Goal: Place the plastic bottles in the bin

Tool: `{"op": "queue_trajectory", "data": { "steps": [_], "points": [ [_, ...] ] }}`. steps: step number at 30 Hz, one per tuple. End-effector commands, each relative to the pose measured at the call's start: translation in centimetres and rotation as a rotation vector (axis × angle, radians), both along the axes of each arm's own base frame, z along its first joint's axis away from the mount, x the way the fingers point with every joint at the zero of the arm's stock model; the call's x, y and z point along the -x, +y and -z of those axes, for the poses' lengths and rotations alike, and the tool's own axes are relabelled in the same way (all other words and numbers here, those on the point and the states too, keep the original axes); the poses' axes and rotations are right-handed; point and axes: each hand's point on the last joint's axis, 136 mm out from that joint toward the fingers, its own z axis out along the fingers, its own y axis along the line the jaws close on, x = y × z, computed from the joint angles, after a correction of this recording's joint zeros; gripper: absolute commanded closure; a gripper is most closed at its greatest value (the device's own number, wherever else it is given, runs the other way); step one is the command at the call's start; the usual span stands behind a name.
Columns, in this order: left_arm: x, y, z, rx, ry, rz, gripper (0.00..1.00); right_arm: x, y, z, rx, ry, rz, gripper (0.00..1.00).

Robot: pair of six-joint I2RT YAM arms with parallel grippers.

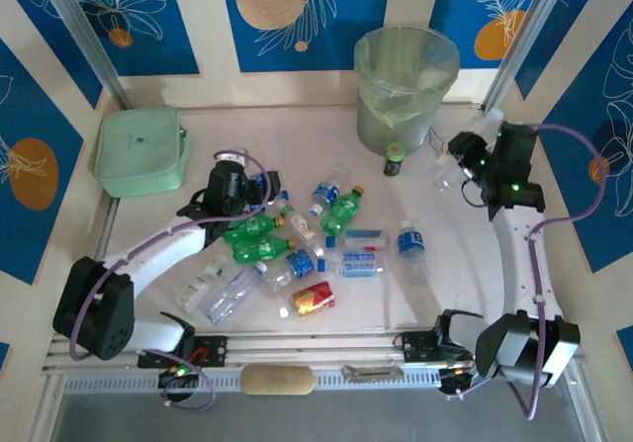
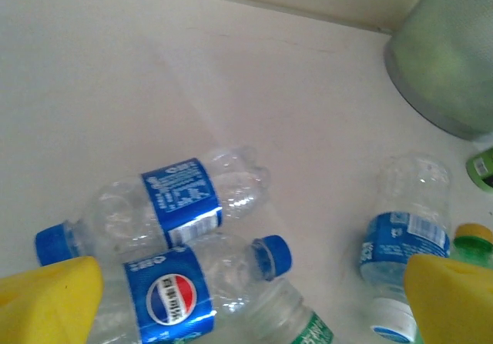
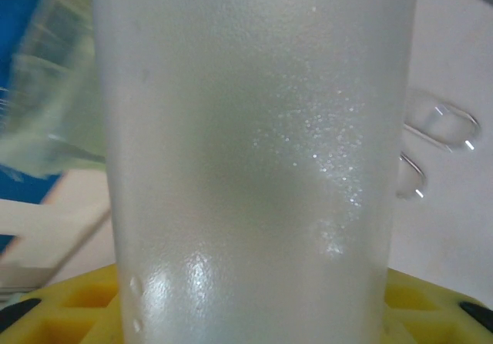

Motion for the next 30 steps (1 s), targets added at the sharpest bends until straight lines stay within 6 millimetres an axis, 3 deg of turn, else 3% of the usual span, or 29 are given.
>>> {"op": "queue_trajectory", "data": {
  "steps": [1,6,9,13,17,24,30],
  "points": [
    [0.1,1.1,0.0,0.061,-0.003,-0.028,0.0,-2.0,0.9,-5.9,0.032,-0.156,-0.082,0.5],
    [0.8,2.1,1.1,0.11,0.028,-0.039,0.0,-6.3,2.3,-11.4,0.076,-0.28,-0.137,0.5],
    [1.4,2.4,1.6,0.118,0.042,-0.042,0.0,-9.4,3.7,-13.7,0.133,-0.341,-0.172,0.5],
    [2.2,2.4,2.1,0.125,0.055,-0.031,0.0,-13.8,5.1,-15.9,0.183,-0.412,-0.207,0.5],
    [2.8,2.7,2.3,0.115,0.063,-0.029,0.0,-18.3,6.3,-16.9,0.245,-0.444,-0.234,0.5],
    [3.1,3.1,2.2,0.084,0.058,-0.027,0.0,-25.5,7.0,-14.0,0.303,-0.39,-0.252,0.5],
    [3.4,3.3,2.4,0.065,0.064,-0.025,0.0,-28.3,8.2,-9.2,0.342,-0.305,-0.285,0.5]
  ]
}}
